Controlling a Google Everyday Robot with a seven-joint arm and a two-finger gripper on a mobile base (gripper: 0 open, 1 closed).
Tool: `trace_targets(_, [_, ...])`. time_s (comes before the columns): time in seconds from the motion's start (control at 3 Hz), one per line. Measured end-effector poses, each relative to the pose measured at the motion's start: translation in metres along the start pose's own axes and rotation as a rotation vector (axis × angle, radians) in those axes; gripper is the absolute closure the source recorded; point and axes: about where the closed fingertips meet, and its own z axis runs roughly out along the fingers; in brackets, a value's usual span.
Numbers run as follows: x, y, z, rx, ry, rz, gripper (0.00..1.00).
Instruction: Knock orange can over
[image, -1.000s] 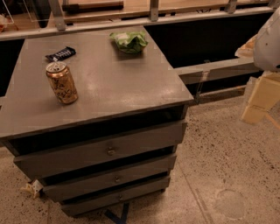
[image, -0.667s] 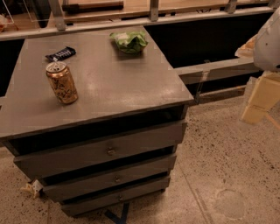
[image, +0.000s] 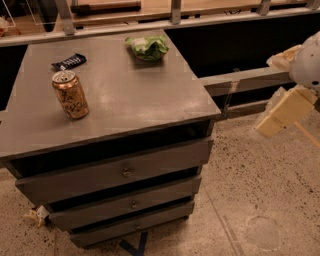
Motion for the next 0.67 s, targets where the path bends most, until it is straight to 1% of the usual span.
trace_targets(0.33, [-0.022, -0.019, 0.013, 0.053, -0.238, 0.052, 0.0])
trace_targets(0.67, [-0.073, -0.043, 0.022, 0.099, -0.484, 0.036, 0.0])
